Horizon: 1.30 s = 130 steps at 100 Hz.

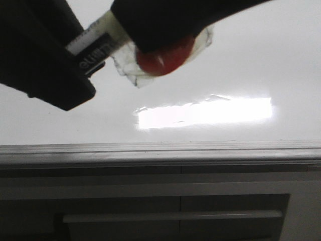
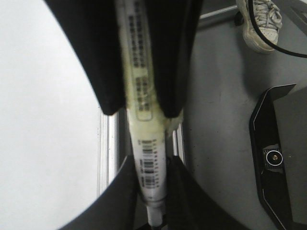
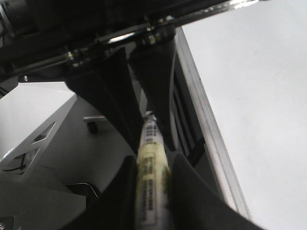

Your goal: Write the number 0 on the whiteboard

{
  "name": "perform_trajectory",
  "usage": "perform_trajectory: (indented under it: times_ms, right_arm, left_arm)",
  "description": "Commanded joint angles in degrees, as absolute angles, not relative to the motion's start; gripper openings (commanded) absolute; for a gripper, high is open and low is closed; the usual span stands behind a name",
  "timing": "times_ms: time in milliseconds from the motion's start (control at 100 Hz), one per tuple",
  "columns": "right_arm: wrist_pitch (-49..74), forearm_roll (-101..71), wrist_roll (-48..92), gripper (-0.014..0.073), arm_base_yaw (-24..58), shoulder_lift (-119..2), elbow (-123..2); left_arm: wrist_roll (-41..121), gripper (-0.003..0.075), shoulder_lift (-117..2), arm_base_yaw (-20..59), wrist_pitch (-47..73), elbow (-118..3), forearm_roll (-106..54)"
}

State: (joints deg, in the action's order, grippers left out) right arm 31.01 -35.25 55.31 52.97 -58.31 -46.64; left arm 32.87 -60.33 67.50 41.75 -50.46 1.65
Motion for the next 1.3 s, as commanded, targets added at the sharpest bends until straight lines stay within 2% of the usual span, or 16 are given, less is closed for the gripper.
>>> perform_trajectory:
  times_ms: [0,90,250,330,460,580,650,780,1090,1291]
  right_arm:
    - [26.2,-37.1,55.4,-0.0068,52.8,-58.1,-48.6]
    - [26.3,-36.9,55.4,-0.0068,52.8,-57.7,-48.6]
    - [27.0,-36.8,53.4,-0.0062,50.2,-55.0,-47.6]
    - [26.9,-36.8,53.0,-0.0049,47.4,-52.3,-45.8]
    - [26.8,-36.8,52.5,-0.0048,42.0,-46.6,-41.4]
    - [26.5,-36.8,51.4,-0.0048,37.5,-41.0,-36.8]
    - [25.6,-36.8,50.8,-0.0048,35.4,-38.2,-34.4]
    - [23.3,-36.8,50.6,-0.0048,32.2,-35.6,-31.8]
    - [5.7,-36.8,50.6,-0.0048,30.3,-41.1,-31.8]
    - [6.5,-37.4,50.6,-0.0048,30.3,-51.1,-36.9]
  left_arm:
    - [30.2,-0.001,-59.3,68.0,34.0,-52.3,0.0]
    - [23.4,0.0073,-58.6,68.0,32.1,-52.3,0.0]
    - [19.6,0.0364,-53.3,68.0,30.0,-52.3,-4.2]
    - [19.6,0.0426,-49.8,68.0,28.9,-52.1,-6.6]
    - [18.2,0.0388,-41.7,68.0,27.8,-49.7,-7.1]
    - [14.0,0.0305,-34.3,68.0,27.7,-44.7,-4.9]
    - [9.9,0.0219,-30.2,68.0,27.6,-40.8,-3.6]
    - [8.2,-0.0022,-24.1,68.0,27.0,-33.7,-3.7]
    - [7.7,-0.002,-18.9,68.0,15.0,-25.6,-4.3]
    - [7.7,-0.002,-18.9,68.0,13.6,-25.6,-4.3]
